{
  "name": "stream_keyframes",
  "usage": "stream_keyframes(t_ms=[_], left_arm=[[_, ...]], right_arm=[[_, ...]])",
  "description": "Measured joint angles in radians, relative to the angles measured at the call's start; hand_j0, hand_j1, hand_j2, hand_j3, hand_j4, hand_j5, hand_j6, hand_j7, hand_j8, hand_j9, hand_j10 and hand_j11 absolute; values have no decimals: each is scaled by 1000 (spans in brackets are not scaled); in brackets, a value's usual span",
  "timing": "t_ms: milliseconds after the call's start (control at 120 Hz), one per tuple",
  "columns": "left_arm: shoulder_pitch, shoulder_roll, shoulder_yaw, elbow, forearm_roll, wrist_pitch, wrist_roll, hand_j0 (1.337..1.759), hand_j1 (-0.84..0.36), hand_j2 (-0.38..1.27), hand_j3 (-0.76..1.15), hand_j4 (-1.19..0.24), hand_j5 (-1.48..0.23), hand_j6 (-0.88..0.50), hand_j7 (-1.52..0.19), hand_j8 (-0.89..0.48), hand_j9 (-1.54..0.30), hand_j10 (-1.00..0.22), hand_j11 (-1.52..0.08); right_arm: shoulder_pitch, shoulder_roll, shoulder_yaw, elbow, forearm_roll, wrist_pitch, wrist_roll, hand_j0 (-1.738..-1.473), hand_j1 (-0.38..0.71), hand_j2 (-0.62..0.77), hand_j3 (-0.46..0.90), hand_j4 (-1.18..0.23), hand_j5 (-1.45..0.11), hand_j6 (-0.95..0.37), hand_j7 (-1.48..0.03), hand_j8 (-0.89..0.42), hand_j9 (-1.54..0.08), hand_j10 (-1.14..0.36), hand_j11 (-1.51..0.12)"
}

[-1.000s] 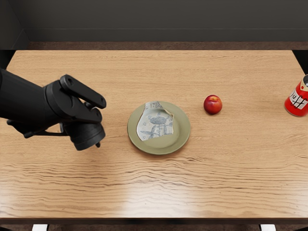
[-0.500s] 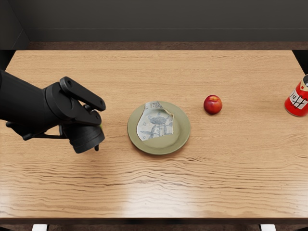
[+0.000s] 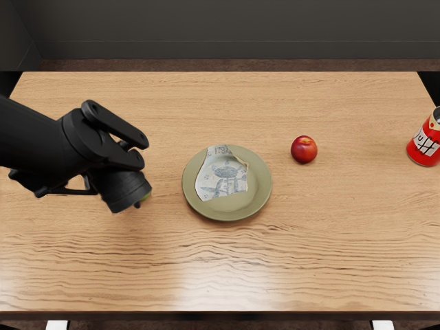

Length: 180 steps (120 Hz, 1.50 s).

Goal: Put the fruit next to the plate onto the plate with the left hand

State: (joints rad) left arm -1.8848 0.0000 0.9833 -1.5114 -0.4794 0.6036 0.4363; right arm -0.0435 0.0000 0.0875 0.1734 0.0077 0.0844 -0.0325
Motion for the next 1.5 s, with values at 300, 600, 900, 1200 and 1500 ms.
stream_keyframes(t_ms=[300, 600, 900, 1200, 1500], left_arm=[[-260, 39, 24, -26, -38, -233, 10, 1652, -315, 384, 0, -425, -1194, -322, -1150, -540, -1125, -823, -1129], [-317, 44, -35, -15, -63, -434, -8, 1653, -390, 510, 0, -366, -1224, -298, -1165, -538, -1148, -854, -1151], [-295, 26, -152, 23, -53, -447, -97, 1654, -412, 659, 0, -473, -1192, -378, -1146, -673, -1152, -863, -1154], [-227, 1, -165, 52, -50, -441, -102, 1654, -424, 687, 0, -471, -1193, -374, -1146, -704, -1155, -864, -1157], [-273, 72, -136, 51, -48, -458, -97, 1657, 62, 215, 0, -193, -406, -166, -394, -263, -397, -299, -398]], right_arm=[[0, 0, 0, 0, 0, 0, 0, -1658, -331, -3, 0, -15, -20, -15, -20, -15, -20, -15, -20], [0, 0, 0, 0, 0, 0, 0, -1658, -331, -3, 0, -15, -20, -15, -20, -15, -20, -15, -20], [0, 0, 0, 0, 0, 0, 0, -1658, -331, -3, 0, -15, -20, -15, -20, -15, -20, -15, -20], [0, 0, 0, 0, 0, 0, 0, -1658, -331, -3, 0, -15, -20, -15, -20, -15, -20, -15, -20], [-1, 0, 0, 0, 0, 0, 0, -1658, -331, -3, 0, -15, -20, -15, -20, -15, -20, -15, -20]])
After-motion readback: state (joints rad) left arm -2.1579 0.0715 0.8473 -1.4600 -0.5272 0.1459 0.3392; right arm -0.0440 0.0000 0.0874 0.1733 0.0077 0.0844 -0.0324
